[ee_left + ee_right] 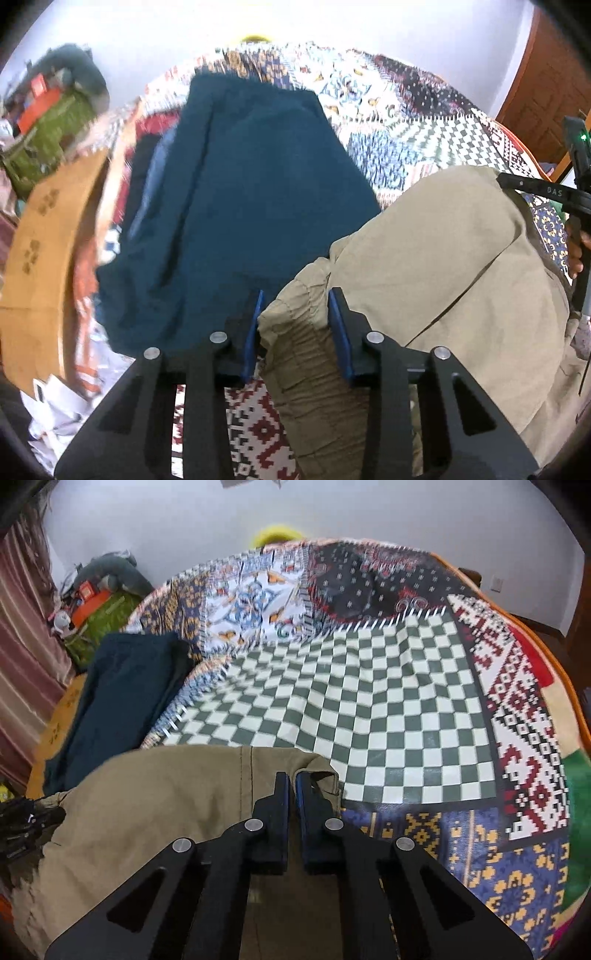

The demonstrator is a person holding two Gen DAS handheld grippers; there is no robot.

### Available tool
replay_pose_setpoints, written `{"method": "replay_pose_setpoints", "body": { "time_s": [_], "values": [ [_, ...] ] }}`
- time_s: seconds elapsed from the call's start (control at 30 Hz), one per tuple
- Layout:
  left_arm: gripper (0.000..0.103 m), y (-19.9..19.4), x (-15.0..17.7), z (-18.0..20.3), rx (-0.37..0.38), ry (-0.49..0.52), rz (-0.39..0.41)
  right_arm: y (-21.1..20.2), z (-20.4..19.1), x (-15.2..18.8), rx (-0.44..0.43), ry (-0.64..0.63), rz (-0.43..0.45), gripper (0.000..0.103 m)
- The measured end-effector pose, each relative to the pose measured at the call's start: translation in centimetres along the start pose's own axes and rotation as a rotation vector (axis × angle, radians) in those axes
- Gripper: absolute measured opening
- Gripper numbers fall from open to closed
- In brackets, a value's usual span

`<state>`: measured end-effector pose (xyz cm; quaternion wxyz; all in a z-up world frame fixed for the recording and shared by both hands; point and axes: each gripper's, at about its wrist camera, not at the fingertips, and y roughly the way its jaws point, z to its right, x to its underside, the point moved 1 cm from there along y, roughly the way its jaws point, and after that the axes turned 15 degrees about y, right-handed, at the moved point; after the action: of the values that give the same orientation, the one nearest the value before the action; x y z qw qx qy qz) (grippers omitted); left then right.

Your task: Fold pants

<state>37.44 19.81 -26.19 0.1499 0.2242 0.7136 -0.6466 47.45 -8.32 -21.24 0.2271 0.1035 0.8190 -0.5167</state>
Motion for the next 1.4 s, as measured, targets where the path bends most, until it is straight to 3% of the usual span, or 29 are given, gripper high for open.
{"method": "replay_pose_setpoints", "body": {
  "time_s": [0.3, 0.6, 0.73, 0.83, 1.1, 1.4],
  "values": [
    [0.035, -4.8, -2.9, -0.7, -0.117, 0.009, 0.116, -6.4, -2.4, -2.2, 0.006, -0.048, 0.179, 0.003],
    [0.035, -10.8, -4.3, 0.1, -0.138, 0.022, 0.218, -14.2, -4.3, -3.1, -0.037, -0.062, 0.312, 0.003],
    [0.034, -13.2, -3.3, 1.6, -0.159, 0.07, 0.233, -16.9, -4.8, -0.9, -0.047, -0.074, 0.342, 0.003],
    [0.028, -15.1, -2.2, 2.5, -0.165, 0.101, 0.253, -18.8, -4.6, 1.0, -0.06, -0.062, 0.356, 0.003],
    [0.026, -19.8, 2.0, 5.4, -0.141, 0.143, 0.296, -23.4, -3.6, 7.0, -0.07, -0.035, 0.384, 0.003],
    [0.026, -21.8, 8.0, 8.1, -0.107, 0.18, 0.269, -26.2, -2.7, 14.5, -0.02, -0.041, 0.348, 0.003]
  ]
}}
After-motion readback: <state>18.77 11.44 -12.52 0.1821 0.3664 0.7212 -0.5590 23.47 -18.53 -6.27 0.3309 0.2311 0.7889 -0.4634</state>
